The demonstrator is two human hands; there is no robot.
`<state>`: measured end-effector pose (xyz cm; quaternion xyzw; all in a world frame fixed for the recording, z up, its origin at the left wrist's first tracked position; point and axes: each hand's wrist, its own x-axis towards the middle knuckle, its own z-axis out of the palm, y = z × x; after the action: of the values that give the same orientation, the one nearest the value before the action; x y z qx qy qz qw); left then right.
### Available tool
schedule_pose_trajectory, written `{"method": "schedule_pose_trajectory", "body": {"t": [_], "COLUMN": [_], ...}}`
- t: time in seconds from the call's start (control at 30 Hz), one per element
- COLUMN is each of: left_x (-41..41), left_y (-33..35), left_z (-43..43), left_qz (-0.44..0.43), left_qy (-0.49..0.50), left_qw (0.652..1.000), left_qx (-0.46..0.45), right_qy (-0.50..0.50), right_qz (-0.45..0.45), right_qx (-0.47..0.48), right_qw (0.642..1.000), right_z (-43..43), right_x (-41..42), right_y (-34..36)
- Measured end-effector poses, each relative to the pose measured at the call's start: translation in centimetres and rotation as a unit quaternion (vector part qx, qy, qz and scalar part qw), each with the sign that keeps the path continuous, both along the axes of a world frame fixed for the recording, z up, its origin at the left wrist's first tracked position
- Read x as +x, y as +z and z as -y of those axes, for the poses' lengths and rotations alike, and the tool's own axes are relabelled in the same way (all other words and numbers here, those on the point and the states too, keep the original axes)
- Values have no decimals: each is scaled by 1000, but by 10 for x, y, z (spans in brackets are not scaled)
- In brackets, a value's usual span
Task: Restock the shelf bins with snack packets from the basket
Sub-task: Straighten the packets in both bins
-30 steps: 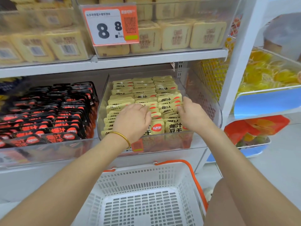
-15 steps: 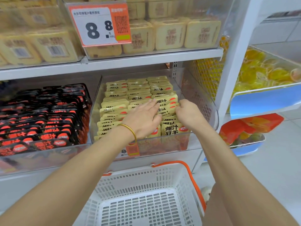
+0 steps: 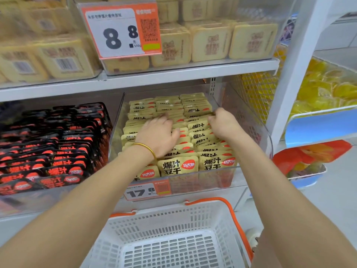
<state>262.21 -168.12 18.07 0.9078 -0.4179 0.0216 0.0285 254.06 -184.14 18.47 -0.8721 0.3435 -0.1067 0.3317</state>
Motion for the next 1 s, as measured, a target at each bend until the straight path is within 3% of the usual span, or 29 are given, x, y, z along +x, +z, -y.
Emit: {"method": "schedule_pose_trajectory", "body": {"t": [0.17,0.43,0.7,1.0], "left_x": [12,23,35,55], "left_y": [-2,-5,-5,-3], "left_z": [16,14,18,30], "left_qz": [-14,-4,-35,-61], "left_qy": [8,6,32,26], "left_qw": [1000,1000,999,997], "left_qx": [18,-12,22,44], "right_qy": [-3,33,64,19], "right_qz": [21,-11,-50,-66], "right_qx": [56,17,3,27], "right_qw": [998,999,997,997], "right_z": [8,2,1,7], "right_x": [4,9,27,40], "right_y": [10,14,15,20]}}
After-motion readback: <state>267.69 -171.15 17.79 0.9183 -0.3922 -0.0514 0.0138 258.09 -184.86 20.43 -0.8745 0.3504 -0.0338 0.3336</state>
